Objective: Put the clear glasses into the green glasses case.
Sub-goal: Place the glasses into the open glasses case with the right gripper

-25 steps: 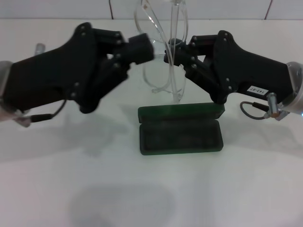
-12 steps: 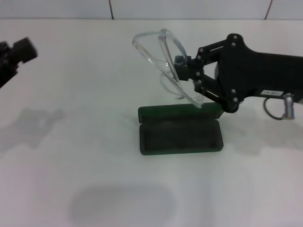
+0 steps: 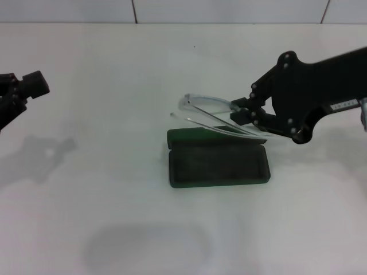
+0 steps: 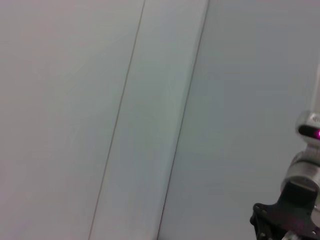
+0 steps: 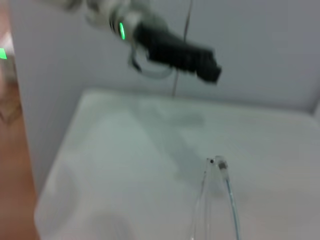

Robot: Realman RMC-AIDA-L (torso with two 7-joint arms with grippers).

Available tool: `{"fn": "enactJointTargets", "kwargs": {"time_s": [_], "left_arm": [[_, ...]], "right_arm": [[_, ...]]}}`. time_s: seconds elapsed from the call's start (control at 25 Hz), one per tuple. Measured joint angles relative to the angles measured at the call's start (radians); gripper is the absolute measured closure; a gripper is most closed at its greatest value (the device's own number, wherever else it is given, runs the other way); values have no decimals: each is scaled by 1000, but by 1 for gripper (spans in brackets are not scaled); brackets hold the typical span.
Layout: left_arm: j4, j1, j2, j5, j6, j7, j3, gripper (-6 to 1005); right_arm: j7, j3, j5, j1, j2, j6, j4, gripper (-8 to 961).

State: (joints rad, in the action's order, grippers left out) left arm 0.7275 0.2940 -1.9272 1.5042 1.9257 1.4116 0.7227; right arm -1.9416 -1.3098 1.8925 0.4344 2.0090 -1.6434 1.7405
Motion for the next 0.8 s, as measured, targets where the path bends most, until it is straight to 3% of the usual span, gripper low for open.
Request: {"fn": "enactJointTargets", "kwargs": {"time_s": [0.16, 0.28, 0.4, 0.44, 0.8], "left_arm": [[4, -1, -6, 7, -21, -35, -1, 961], [2, 0, -9, 29, -44, -65, 0, 960], [2, 0, -19, 59, -65, -87, 0, 959], [2, 0, -21, 66, -70, -92, 0, 959], [-1, -9, -30, 100, -124, -149, -8, 957]], "right_arm": [[-93, -29, 135, 80, 6, -58, 6, 884], [-110, -90, 218, 143, 8, -55, -59, 883], [-140, -178, 308, 200, 14, -24, -114, 883], [-175, -254, 364, 228, 14, 5, -125, 883], [-242, -451, 494, 257, 18, 118, -140, 883]]}}
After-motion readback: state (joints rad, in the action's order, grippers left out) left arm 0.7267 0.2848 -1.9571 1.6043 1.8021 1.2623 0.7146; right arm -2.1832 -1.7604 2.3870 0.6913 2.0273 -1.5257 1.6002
